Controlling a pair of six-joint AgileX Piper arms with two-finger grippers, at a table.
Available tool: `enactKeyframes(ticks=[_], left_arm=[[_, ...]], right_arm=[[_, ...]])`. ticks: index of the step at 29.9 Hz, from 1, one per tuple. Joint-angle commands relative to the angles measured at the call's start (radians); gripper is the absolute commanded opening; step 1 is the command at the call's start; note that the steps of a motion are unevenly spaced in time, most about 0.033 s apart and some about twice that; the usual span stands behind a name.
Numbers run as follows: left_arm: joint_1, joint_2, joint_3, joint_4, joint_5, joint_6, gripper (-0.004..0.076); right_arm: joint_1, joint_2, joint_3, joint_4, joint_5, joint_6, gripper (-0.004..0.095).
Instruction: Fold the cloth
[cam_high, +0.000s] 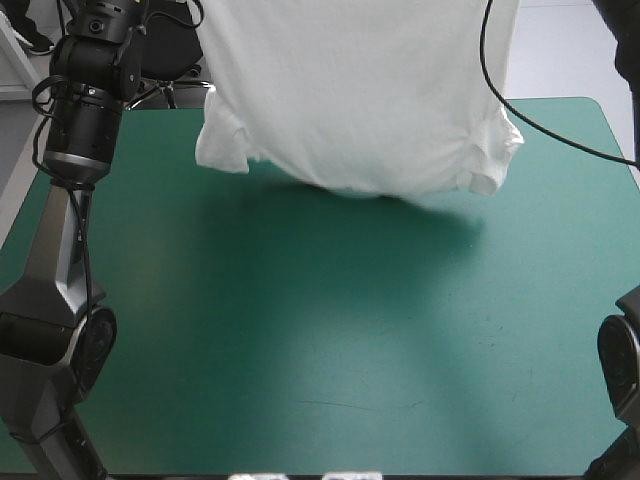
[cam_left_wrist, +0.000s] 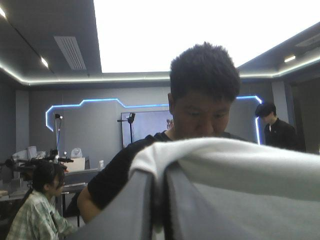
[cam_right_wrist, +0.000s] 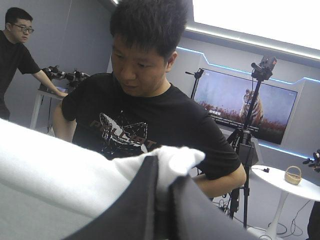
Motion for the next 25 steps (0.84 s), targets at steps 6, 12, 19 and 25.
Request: enactKeyframes(ticks=[6,12,19,25], left_arm=[[0.006,0.004,-0.065,-0.004,0.106,-0.013,-0.0017],[0.006,0.095,-0.064,-0.026,0.225,-0.016,-0.0017],[0.006,0.124,0.010,-0.110,0.429,-0.023,-0.0017],[0.004,0.075,0.190,-0.103,0.699,-0.019,-0.0017]], right_arm=[[0.003,-0.004,-0.025,0.026,-0.006,0.011,-0.0017],[0.003,0.112,-0.025,0.026,0.198,0.115,-0.0017],[0.002,0.209,0.018,0.024,0.394,0.178,-0.0016],[0.005,0.194,0.188,-0.052,0.580,0.253,-0.0011]])
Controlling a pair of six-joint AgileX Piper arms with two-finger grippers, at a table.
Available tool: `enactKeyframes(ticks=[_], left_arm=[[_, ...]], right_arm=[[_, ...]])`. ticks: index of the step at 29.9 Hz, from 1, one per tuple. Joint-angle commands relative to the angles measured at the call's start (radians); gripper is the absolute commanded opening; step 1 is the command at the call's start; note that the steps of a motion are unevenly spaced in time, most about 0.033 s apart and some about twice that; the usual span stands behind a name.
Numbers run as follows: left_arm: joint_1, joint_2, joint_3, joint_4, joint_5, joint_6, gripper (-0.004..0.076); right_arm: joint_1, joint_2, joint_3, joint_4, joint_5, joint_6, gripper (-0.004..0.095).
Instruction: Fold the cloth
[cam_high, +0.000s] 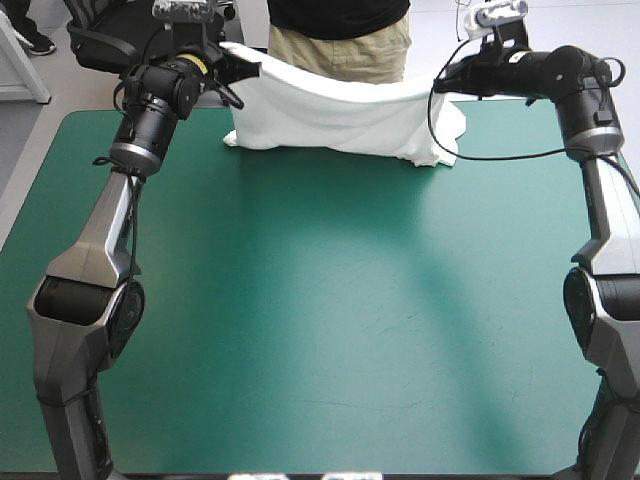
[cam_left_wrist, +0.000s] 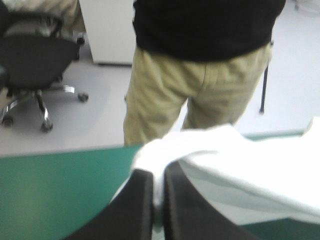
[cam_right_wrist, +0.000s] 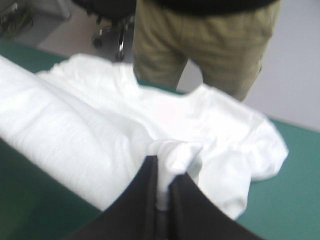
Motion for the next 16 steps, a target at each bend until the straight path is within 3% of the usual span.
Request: enactKeyframes(ticks=[1,10,16], left_arm=[[-0.003,-0.117,0.098,-0.003,0.042,-0.005,-0.0017],[-0.003,-0.395,0.693,-0.031,-0.040,0.010,-0.0017],[-0.003,-0.580,1.043,-0.151,-0.038,0.027,-0.0017]], right_arm=[[0.005,-0.075,0.087,-0.032,0.085,0.062,-0.0011],[0.079,-0.237,0.581,-0.248,0.029,0.135,-0.0011],[0.133,-0.389,0.842,-0.261,-0.011,0.189,-0.0011]])
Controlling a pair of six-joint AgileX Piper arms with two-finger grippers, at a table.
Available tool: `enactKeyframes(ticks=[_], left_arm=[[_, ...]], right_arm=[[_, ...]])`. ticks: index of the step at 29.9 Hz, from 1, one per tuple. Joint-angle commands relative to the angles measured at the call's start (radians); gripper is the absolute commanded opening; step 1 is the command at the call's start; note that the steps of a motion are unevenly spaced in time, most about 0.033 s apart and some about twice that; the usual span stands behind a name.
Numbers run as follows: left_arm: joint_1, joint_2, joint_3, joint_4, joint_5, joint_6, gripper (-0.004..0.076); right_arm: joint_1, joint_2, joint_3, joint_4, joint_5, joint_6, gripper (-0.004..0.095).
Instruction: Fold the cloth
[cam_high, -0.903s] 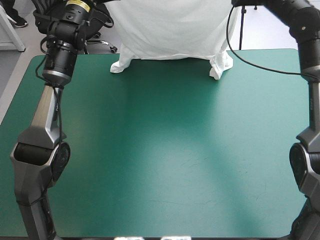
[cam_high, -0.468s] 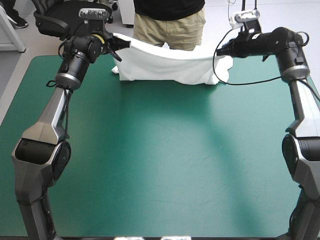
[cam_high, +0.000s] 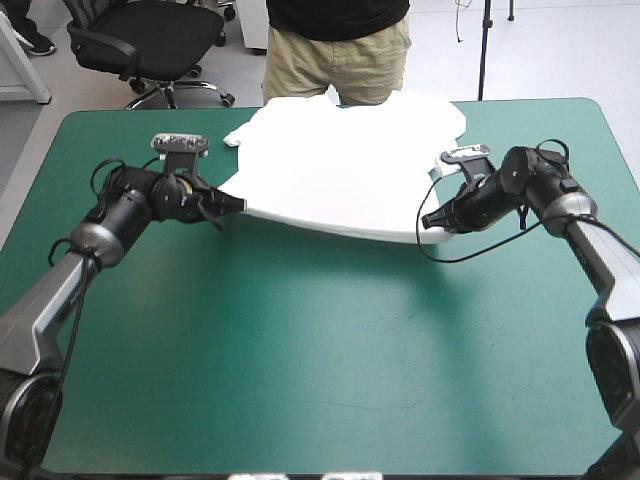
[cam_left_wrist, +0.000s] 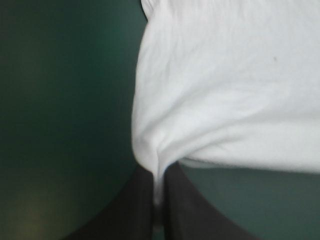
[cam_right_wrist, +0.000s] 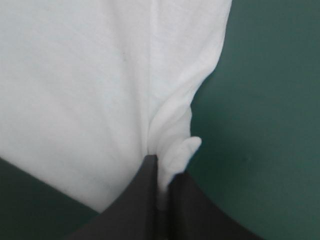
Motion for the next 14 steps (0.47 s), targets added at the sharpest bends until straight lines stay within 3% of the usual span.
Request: enactKeyframes(ticks=[1,9,14], left_arm=[[-0.005,-0.143,0.151,-0.086,-0.043,0.020,-0.0017],[-0.128,-0.408,0.488,-0.210,0.102,0.005,-0.0017],[-0.229,-0.584,0.607,-0.254,0.265,-0.184,-0.0017]], right_arm=[[0.026,-0.140,0.114,-0.009,-0.038,0.027,-0.0011],[0.091,-0.391,0.417,-0.031,-0.014,0.167,-0.0011],[0.143,-0.581,0.563,-0.068,0.087,0.285,-0.0011]])
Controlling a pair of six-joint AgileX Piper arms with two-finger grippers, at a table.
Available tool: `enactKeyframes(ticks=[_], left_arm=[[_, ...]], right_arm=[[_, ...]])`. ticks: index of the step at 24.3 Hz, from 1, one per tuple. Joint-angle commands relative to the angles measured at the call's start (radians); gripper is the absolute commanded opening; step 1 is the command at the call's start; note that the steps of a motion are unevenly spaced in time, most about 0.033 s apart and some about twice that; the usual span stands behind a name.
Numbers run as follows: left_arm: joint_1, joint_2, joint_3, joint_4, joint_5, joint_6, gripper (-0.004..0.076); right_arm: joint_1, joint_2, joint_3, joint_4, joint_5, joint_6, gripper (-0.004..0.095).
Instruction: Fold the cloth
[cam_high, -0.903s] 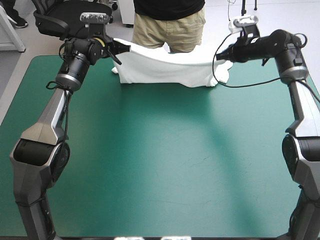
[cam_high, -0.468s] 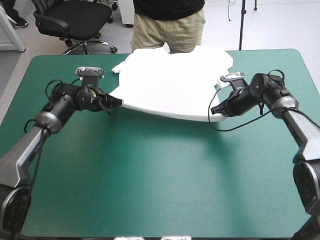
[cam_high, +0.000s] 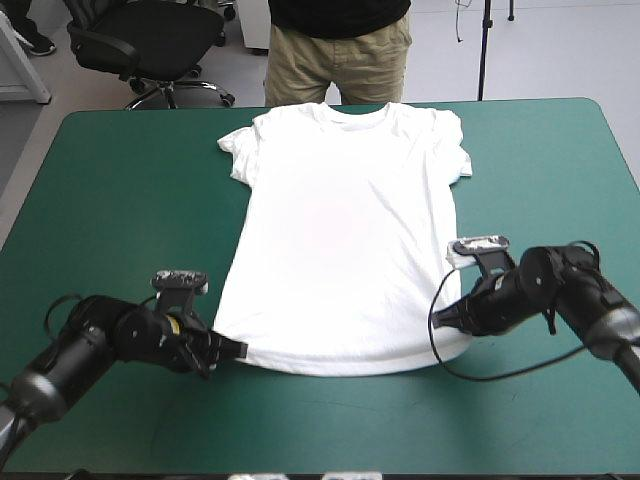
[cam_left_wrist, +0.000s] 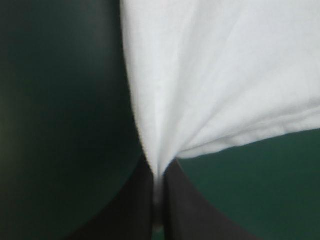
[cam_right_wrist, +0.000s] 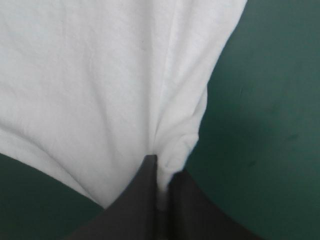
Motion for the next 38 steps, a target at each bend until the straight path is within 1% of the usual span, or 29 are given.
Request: enactKeyframes(ticks=[1,4,7,8,9,10,11,13,15,16,17,18,19,20,21,22,23,24,25,26,29,32,34,35,38], left_arm=[[-0.066,-0.136,0.050,-0.032,0.082,-0.146,-0.0017],[-0.093,-0.222,0.116,0.014,0.042,-0.148,-0.0017],[-0.088,-0.245,0.145,0.054,-0.030,-0.175,-0.0015],[-0.088,-0.242,0.150,0.054,-0.047,-0.177,-0.0006],[-0.088,-0.232,0.150,0.051,-0.055,-0.175,0.0013],[-0.088,-0.221,0.150,0.042,-0.063,-0.167,0.0055],[-0.088,-0.207,0.150,0.029,-0.067,-0.163,0.0116],[-0.088,-0.177,0.146,-0.011,-0.051,-0.158,0.0267],[-0.088,-0.152,0.136,-0.064,-0.012,-0.143,0.0455],[-0.088,-0.149,0.128,-0.080,0.010,-0.131,0.0515],[-0.088,-0.146,0.116,-0.086,0.032,-0.119,0.0568],[-0.088,-0.146,0.101,-0.086,0.044,-0.117,0.0592],[-0.088,-0.146,0.087,-0.080,0.045,-0.119,0.0591],[-0.088,-0.146,0.041,-0.038,0.039,-0.119,0.0568],[-0.088,-0.146,0.022,-0.011,0.028,-0.126,0.0554],[-0.088,-0.141,-0.032,0.082,0.020,-0.158,0.0519],[-0.087,-0.132,-0.053,0.121,0.023,-0.168,0.0505],[-0.065,-0.093,-0.108,0.164,0.030,-0.165,0.0476],[-0.051,-0.071,-0.130,0.164,0.030,-0.160,0.0470],[-0.004,-0.017,-0.183,0.148,0.031,-0.142,0.0470],[0.125,0.105,-0.293,0.027,0.010,0.076,0.0470],[0.223,0.246,-0.437,0.020,0.035,0.137,0.0467],[0.239,0.345,-0.551,0.025,0.057,0.195,0.0467],[0.237,0.403,-0.621,0.036,0.077,0.205,0.0467],[0.230,0.503,-0.738,0.042,0.112,0.205,0.0467]], right_arm=[[0.030,-0.153,0.054,-0.017,0.045,0.078,-0.0011],[0.030,-0.237,0.091,-0.037,0.026,0.085,-0.0011],[0.030,-0.253,0.089,-0.065,0.023,0.122,-0.0010],[0.030,-0.253,0.089,-0.060,0.033,0.127,-0.0001],[0.030,-0.247,0.089,-0.052,0.048,0.129,0.0037],[0.030,-0.232,0.087,-0.028,0.078,0.129,0.0105],[0.030,-0.219,0.085,-0.009,0.101,0.125,0.0203],[0.030,-0.179,0.078,0.010,0.146,0.113,0.0448],[0.030,-0.144,0.064,0.019,0.174,0.121,0.0635],[0.030,-0.130,0.051,0.021,0.189,0.121,0.0695],[0.030,-0.121,0.037,0.015,0.196,0.121,0.0711],[0.030,-0.115,0.019,0.009,0.193,0.121,0.0698],[0.030,-0.115,-0.003,-0.006,0.181,0.121,0.0669],[0.030,-0.115,-0.048,-0.056,0.148,0.121,0.0592],[0.030,-0.115,-0.077,-0.075,0.133,0.121,0.0553],[0.028,-0.115,-0.128,-0.114,0.111,0.141,0.0496],[0.028,-0.115,-0.154,-0.133,0.098,0.156,0.0474],[0.028,-0.107,-0.200,-0.176,0.075,0.184,0.0455],[0.028,-0.102,-0.226,-0.194,0.068,0.186,0.0455],[0.026,-0.081,-0.273,-0.204,0.066,0.186,0.0455],[0.026,-0.018,-0.358,-0.204,0.060,0.207,0.0455],[0.026,0.048,-0.431,-0.210,0.038,0.209,0.0455],[0.026,0.092,-0.480,-0.211,0.038,0.209,0.0455],[0.026,0.116,-0.508,-0.212,0.038,0.209,0.0455],[0.026,0.148,-0.549,-0.212,0.038,0.209,0.0453]])
